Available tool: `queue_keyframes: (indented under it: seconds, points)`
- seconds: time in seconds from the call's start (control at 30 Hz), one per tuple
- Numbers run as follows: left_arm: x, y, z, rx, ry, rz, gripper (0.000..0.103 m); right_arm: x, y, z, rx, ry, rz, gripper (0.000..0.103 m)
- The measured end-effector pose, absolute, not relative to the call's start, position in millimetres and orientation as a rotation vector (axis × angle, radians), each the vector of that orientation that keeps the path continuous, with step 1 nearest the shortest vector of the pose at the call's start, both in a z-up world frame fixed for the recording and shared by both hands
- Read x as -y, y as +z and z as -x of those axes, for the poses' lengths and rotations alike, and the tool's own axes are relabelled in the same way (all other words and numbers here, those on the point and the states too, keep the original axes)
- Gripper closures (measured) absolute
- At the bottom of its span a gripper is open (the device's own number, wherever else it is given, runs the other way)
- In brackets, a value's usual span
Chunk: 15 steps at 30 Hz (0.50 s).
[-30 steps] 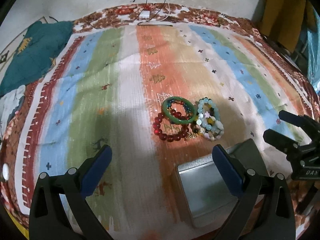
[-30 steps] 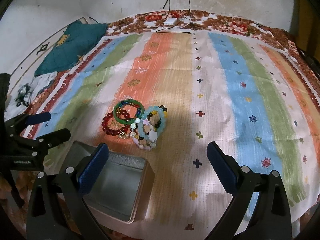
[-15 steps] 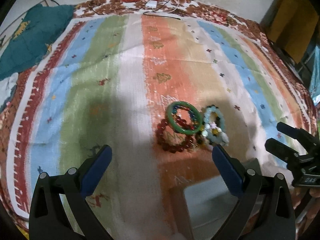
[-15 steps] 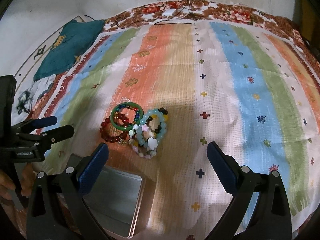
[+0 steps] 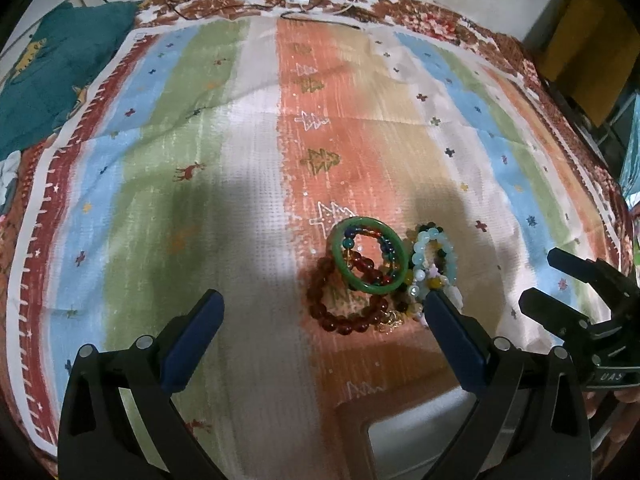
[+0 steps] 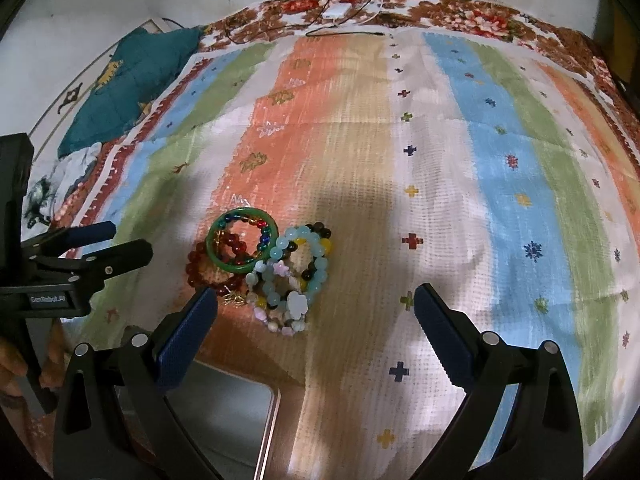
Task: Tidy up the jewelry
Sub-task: 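Lower the left tool over the green jade bangle while the right tool nears the white charm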
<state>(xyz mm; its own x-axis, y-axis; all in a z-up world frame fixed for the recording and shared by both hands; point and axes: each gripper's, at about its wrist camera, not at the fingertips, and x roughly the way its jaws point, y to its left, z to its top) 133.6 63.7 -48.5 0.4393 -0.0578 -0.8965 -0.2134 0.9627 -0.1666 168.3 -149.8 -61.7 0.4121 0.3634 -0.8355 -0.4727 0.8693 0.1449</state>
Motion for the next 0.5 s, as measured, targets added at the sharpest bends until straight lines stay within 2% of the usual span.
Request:
queue_keyframes:
  seconds: [0.27,0.5]
  points:
    - [-65.8,-63.8,-148.8,-1.176,0.082,0.295,0.007,143.5,-73.1,-181.9,-1.091,0.551,0.100,0.004]
    - [-73.0,-80.1,-162.8,-1.240,0.078,0.349,0.018,140.4,-86.1,-193.6,-1.165,0.573,0.063,0.004]
